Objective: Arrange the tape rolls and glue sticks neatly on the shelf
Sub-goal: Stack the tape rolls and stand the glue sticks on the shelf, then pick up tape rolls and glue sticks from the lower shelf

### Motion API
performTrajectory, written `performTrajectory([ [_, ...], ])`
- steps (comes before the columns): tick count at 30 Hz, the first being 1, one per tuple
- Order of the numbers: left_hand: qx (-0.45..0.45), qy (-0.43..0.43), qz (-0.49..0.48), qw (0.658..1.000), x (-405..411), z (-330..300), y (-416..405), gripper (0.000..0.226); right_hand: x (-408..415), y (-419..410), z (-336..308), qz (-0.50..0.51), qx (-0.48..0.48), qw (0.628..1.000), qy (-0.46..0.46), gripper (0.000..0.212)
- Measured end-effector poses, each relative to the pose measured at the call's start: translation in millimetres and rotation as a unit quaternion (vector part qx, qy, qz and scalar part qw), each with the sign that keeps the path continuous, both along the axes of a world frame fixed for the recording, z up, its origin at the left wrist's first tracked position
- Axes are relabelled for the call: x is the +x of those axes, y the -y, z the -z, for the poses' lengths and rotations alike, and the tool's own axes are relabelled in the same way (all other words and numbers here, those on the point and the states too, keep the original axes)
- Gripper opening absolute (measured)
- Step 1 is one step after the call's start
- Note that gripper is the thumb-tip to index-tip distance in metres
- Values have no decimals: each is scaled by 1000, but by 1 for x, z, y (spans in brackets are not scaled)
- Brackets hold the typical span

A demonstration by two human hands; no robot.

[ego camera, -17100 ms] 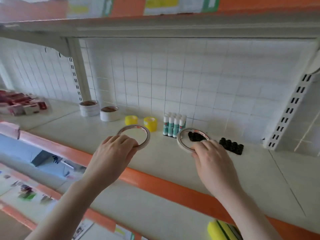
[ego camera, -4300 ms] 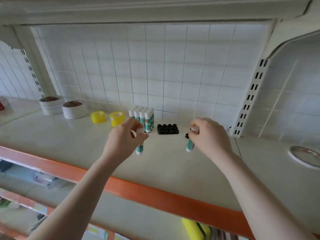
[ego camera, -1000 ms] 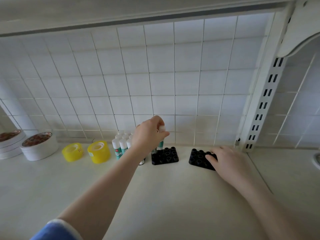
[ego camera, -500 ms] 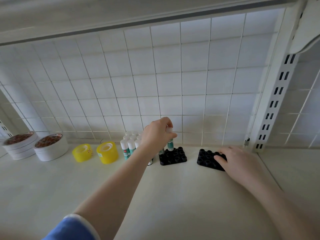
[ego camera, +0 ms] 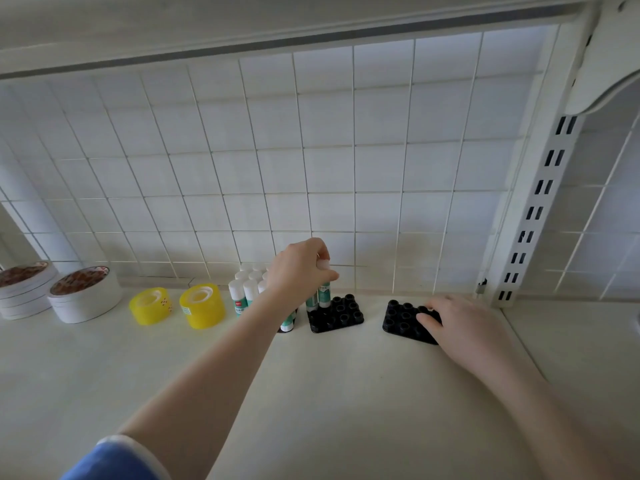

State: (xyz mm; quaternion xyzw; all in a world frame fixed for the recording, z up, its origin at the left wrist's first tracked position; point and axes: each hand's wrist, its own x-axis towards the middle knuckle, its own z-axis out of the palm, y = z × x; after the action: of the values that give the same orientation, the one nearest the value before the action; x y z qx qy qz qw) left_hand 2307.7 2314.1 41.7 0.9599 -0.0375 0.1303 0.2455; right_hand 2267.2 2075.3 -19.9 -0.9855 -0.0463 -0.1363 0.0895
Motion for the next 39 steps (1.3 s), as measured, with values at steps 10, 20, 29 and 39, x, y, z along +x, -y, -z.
performTrajectory([
  [10,38,-59,34,997,3,-12,-1,28,-2,1,-2,-5,-13,1000,-12,36],
  [20,39,-59,80,994,1,-14,-2,26,-1,1,0,3,7,1000,-20,34],
  [29,35,-50,92,994,-2,-13,-3,30,-1,0,-1,5,9,1000,-23,34],
  [39,38,-58,91,993,-9,-16,-1,35,0,-1,1,-14,-6,1000,1,33],
])
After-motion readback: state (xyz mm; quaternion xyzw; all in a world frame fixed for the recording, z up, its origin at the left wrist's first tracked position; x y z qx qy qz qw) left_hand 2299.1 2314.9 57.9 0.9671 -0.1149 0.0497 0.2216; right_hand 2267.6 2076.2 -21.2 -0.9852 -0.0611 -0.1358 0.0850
